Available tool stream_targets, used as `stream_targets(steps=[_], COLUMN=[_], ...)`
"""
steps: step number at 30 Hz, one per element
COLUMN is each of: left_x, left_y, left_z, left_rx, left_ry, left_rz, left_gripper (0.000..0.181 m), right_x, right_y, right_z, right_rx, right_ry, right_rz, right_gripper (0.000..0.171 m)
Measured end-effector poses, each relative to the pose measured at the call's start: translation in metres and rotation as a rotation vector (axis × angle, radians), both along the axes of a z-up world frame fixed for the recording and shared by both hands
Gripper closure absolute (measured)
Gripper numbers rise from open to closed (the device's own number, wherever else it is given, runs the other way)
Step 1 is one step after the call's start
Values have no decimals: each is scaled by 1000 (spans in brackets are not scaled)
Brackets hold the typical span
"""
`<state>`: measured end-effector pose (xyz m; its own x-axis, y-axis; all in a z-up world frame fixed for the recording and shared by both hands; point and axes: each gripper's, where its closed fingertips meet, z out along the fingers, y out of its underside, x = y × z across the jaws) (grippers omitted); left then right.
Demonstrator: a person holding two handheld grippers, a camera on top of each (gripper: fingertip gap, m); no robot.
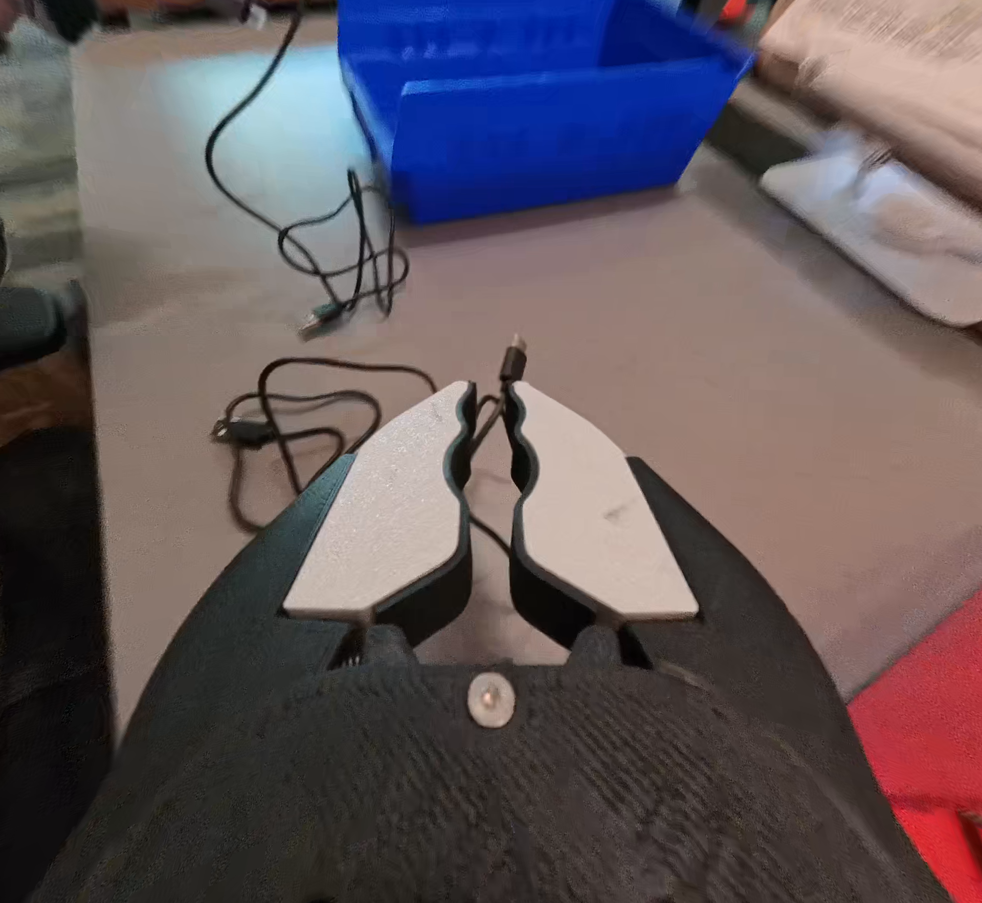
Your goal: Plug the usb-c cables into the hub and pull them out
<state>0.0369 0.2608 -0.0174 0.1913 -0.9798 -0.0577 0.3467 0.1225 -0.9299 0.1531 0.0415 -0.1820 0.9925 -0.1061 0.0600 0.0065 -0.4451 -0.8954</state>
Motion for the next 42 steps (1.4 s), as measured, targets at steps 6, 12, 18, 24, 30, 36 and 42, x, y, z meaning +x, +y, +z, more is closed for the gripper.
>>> stream_targets(steps=[6,12,18,24,30,36,42], left_x=[10,11,7,9,12,12,13], left_y=[-9,-9,-5,-11,-10,-3,-3], left_z=[-7,-9,-7,-7,-10,-14,-15], left_rx=[-26,-27,-47,-36,-64,-92,-118], left_ry=[26,41,38,50,65,68,68], left_rz=[-80,-108,-126,-155,-186,-193,-214], left_gripper=[157,157,157,157,157,157,157], right_x=[-56,-87,-61,-56,-74,-88,-95], right_y=[14,19,22,39,44,35,25], right_z=[-33,-34,-56,-60,-79,-93,-108], right_rx=[-187,-255,-458,-547,-604,-705,-800], right_ry=[102,1,-299,-275,-77,-58,-27], right_rz=[69,70,-51,115,344,388,395], right_gripper=[149,93,67,58,60,51,47])
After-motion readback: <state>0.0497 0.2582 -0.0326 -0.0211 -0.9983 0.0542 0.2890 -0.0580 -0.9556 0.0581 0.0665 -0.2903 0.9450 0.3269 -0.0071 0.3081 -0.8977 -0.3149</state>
